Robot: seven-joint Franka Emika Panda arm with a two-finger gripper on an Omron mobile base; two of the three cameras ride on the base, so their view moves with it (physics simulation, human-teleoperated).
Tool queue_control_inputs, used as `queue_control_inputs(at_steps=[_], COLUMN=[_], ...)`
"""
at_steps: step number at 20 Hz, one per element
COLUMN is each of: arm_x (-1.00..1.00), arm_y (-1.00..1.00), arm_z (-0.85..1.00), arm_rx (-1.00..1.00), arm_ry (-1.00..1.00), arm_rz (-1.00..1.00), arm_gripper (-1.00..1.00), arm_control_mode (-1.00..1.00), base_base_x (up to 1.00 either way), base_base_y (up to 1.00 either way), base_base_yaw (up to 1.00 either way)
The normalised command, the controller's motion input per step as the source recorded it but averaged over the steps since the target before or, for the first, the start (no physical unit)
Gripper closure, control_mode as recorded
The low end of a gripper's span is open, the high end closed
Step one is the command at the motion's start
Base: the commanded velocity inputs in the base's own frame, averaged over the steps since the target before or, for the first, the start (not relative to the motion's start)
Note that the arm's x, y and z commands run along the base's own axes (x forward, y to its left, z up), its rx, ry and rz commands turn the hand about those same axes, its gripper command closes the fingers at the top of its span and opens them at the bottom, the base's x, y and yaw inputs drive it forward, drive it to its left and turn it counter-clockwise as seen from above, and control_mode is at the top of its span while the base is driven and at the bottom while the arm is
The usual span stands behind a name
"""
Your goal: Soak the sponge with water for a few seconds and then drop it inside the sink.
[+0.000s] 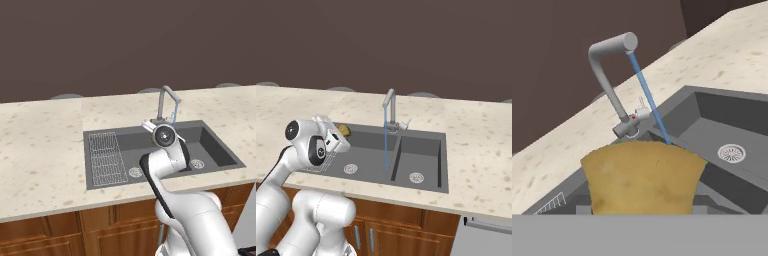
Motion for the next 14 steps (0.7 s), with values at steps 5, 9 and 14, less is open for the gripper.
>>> queue_control_inputs(at_steps=[5,9,14], arm_x=[0.00,0.00,0.00], arm_y=[-0.22,-0.21,-0.10], arm_z=[0.00,0.00,-0.01], arm_rx=[0.00,0.00,0.00], arm_ry=[0.07,0.10,0.04], arm_rz=[-0.07,-0.08,-0.08], arm_gripper=[1.00,1.00,1.00], arm_control_mode=[-1.00,-1.00,-1.00], base_base_x=[0.00,0.00,0.00], base_base_y=[0.00,0.00,0.00], base_base_yaw=[0.00,0.00,0.00])
